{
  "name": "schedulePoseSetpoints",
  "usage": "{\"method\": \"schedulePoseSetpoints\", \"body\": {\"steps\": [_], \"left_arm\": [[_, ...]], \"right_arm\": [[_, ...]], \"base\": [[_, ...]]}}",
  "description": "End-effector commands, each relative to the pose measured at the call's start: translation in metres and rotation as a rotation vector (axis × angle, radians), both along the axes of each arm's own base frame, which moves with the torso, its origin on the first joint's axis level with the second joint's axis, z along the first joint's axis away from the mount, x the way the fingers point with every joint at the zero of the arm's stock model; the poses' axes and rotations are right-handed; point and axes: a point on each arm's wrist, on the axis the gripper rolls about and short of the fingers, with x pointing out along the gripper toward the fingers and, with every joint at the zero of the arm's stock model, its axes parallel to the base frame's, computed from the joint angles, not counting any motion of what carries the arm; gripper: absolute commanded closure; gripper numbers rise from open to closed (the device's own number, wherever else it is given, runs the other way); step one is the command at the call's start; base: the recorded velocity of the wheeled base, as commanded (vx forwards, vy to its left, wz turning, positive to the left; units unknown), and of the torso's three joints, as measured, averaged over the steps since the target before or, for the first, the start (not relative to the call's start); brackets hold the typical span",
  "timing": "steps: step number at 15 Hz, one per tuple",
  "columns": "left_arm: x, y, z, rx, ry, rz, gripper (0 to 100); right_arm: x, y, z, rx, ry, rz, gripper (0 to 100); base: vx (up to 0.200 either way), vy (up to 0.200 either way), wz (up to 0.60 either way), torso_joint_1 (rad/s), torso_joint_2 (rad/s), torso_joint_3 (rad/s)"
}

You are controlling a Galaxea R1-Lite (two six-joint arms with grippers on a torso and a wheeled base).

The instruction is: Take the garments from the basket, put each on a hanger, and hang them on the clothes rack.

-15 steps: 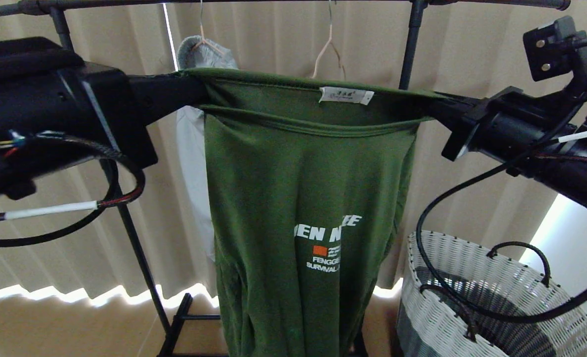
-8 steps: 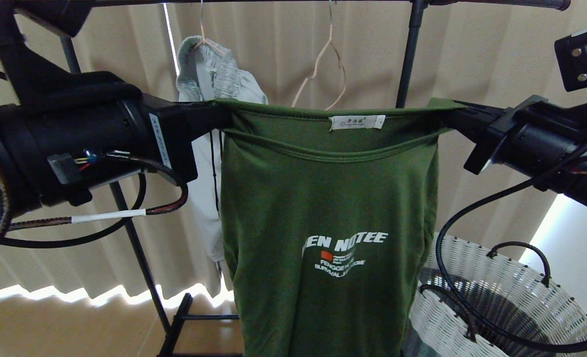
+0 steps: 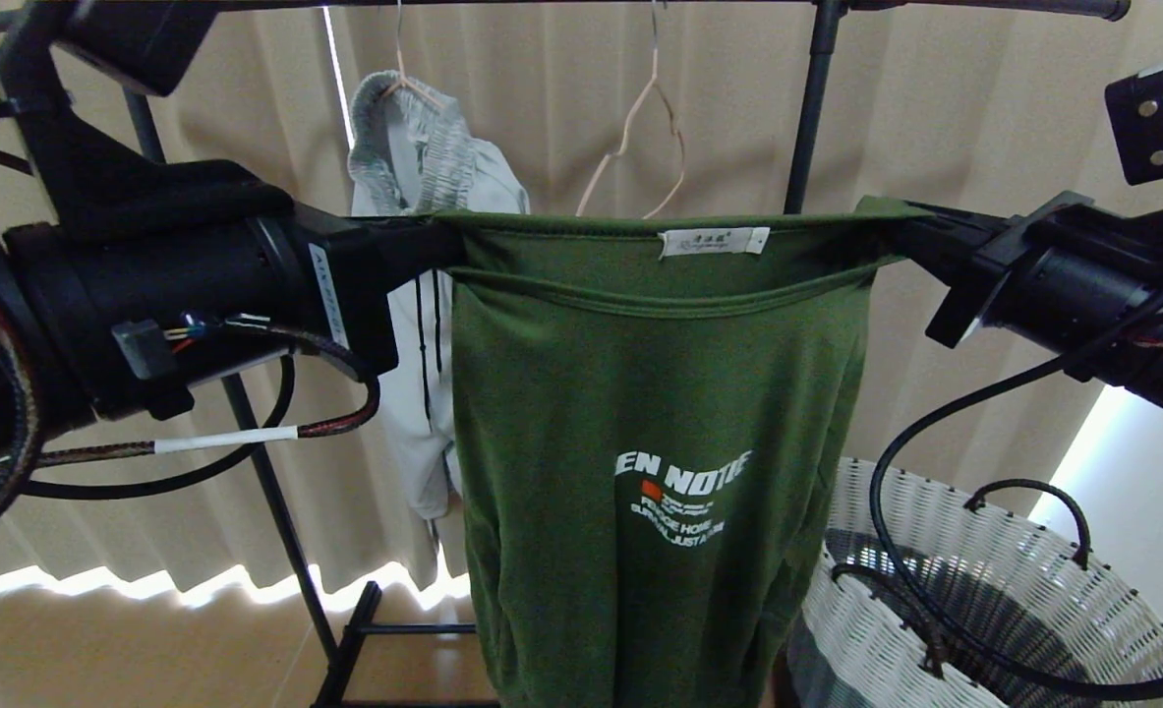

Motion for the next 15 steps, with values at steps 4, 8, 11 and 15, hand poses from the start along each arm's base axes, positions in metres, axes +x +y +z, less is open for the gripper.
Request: {"method": "schedulePoseSetpoints", "body": {"steps": [4, 8, 11, 15], "left_arm": [[-0.0003, 0.0001, -0.0018, -0.005, -0.008, 0.000, 100], [0.0001, -0.0002, -0.0044, 0.002, -0.001, 0.000, 100], [-0.0003, -0.0008, -0.0062, 0.007, 0.002, -0.005, 100], [0.0008, -0.0008, -0.0033, -0.002, -0.006, -0.002, 100]], "right_arm": [[0.0005, 0.0003, -0.0037, -0.007, 0.013, 0.001, 100], [-0.0002, 0.0000, -0.0067, -0.012, 0.024, 0.001, 100], [0.0001, 0.0002, -0.0068, -0.011, 0.023, 0.002, 100], [0.0010, 0.0006, -0.0018, -0.003, 0.006, 0.004, 100]], "base": [[0.000, 0.000, 0.00, 0.000, 0.00, 0.000], [0.000, 0.000, 0.00, 0.000, 0.00, 0.000], [0.000, 0.000, 0.00, 0.000, 0.00, 0.000], [0.000, 0.000, 0.00, 0.000, 0.00, 0.000]]}}
